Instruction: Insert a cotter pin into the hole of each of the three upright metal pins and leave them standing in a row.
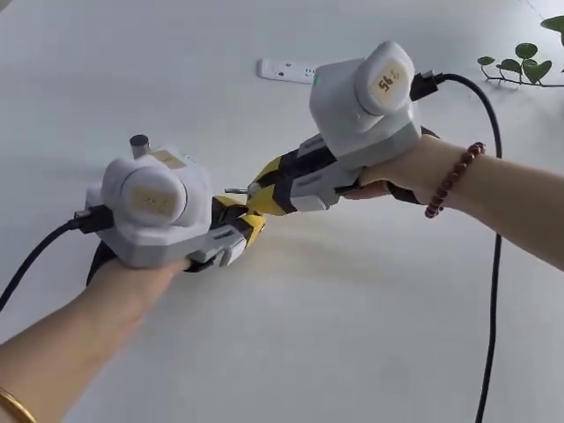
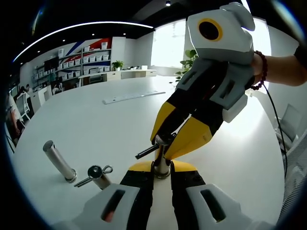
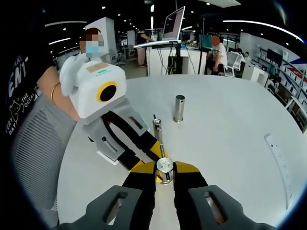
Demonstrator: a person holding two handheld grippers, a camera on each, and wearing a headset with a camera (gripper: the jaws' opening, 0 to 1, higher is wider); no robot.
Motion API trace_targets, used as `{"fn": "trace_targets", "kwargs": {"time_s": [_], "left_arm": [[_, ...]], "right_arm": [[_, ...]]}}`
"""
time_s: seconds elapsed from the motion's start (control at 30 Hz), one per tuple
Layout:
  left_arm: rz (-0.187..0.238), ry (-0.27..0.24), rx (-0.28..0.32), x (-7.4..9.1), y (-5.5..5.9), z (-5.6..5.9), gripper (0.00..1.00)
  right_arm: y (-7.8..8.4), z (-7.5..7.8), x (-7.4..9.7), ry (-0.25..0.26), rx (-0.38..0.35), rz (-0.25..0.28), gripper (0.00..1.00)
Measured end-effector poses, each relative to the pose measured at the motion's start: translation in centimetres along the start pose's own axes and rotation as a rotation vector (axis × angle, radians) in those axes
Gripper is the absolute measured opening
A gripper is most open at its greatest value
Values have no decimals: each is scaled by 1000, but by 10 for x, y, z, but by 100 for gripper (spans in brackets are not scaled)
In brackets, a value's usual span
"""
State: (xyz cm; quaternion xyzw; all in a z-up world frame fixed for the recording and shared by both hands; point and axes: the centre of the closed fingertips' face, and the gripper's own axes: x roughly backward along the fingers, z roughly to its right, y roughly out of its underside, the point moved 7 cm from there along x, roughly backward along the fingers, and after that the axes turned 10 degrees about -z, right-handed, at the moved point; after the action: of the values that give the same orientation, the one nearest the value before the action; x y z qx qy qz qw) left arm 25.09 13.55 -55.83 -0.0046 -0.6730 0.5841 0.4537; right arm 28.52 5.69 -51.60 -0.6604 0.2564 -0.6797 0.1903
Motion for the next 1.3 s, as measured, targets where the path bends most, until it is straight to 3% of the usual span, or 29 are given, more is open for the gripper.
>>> {"fn": "trace_targets", "kwargs": {"time_s": [0.77, 0.87, 1.13, 1.3], "left_arm": [[-10, -7, 29, -3, -2, -1, 12], [-7, -11, 3, -2, -4, -1, 13], [-19, -21, -9, 3, -4, -2, 16], [-25, -20, -18, 7, -3, 4, 18]], "right_arm": [[3, 2, 0, -15, -15, 22, 9], [5, 2, -2, -8, -7, 5, 10], [4, 1, 1, 0, -45, 29, 15], [0, 0, 5, -4, -62, 55, 18]]}}
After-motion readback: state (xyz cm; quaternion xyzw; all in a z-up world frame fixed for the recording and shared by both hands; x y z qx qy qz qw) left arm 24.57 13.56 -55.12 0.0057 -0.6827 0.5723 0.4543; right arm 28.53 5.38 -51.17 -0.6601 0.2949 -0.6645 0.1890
